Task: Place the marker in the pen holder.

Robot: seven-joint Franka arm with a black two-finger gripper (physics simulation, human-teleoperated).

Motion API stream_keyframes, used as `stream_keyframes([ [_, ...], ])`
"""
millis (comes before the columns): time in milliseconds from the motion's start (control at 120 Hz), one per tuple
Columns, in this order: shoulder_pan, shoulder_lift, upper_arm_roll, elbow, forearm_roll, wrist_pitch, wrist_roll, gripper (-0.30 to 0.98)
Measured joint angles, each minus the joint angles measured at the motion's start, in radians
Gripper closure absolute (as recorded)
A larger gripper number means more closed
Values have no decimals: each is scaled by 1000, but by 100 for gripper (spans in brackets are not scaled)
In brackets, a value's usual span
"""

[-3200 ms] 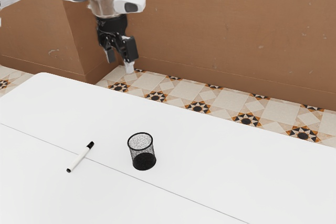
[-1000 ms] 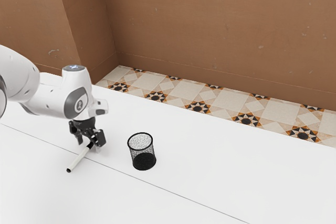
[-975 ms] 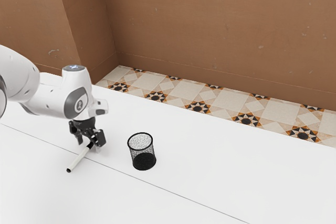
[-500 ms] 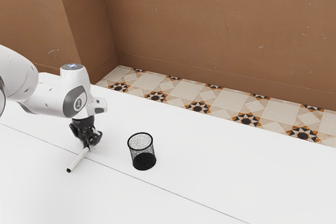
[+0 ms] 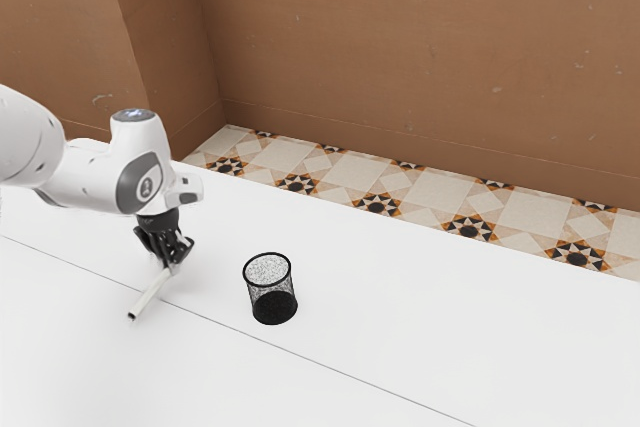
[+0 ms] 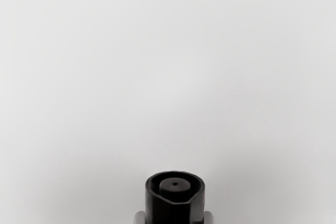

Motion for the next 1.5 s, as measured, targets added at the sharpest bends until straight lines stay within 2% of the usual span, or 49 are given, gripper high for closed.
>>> stream_keyframes([
  [167,-4,-109,-39,3,11,-8,-18,76],
  [425,-2,-266,-226,12,12,-36,-63,77],
  [517,-9,-266,-297,73,-6,-45,-82,76],
  [683,-19,-176,-370,190,-30,-65,-113,77],
  [1050,-11,-101,-383,196,-34,-73,-165,76],
  [1450,-11,-110,-365,43,-39,-34,-203,76],
  [1500,-11,-110,-359,25,-15,-21,-229,80],
])
